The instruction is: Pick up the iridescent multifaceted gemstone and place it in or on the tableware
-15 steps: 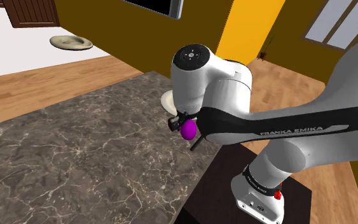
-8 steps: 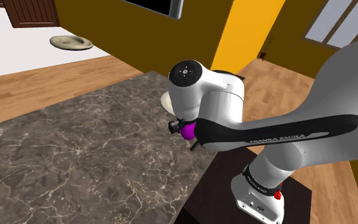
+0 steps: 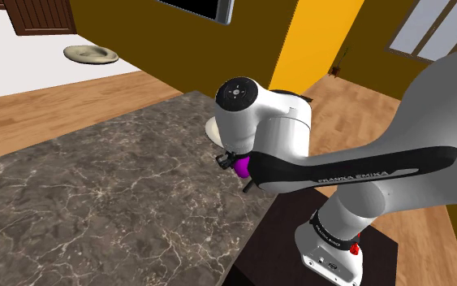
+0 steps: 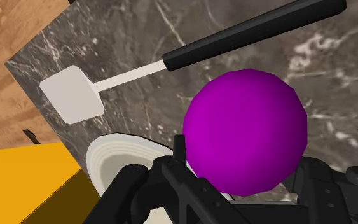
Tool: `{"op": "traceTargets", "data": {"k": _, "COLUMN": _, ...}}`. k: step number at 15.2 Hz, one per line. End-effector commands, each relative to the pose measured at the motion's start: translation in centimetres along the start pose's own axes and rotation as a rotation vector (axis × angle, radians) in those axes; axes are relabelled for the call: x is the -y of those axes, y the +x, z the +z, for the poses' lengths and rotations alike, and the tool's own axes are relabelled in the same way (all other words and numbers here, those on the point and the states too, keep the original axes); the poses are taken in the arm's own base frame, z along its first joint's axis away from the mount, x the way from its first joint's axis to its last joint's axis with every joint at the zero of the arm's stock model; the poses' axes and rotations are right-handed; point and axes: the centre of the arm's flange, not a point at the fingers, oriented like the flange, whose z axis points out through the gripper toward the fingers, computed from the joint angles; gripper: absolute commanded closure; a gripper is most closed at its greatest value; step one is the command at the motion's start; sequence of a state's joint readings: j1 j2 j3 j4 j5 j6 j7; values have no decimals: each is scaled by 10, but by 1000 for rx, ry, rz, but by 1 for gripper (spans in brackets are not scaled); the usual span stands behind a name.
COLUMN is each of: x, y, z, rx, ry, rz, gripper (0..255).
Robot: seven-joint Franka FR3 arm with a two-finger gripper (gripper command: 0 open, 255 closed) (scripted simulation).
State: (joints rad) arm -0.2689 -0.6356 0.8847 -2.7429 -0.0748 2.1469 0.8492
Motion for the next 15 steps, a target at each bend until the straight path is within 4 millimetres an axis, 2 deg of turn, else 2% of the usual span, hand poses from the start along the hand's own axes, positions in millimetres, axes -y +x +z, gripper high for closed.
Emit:
{"op": "traceTargets", "data": {"k": 1, "x": 1, "y": -1, "z": 0, "rx": 3, "ry": 3, "rz": 0, "gripper": 255}}
{"op": "traceTargets", "data": {"k": 8, "x": 1, "y": -1, "z": 0, "rx": 3, "ry": 3, "rz": 1, "gripper": 255}}
{"op": "traceTargets", "data": {"k": 15, "x": -16, "y": 9, "z": -31, "rx": 3, "ry": 3, "rz": 1, "gripper": 255}}
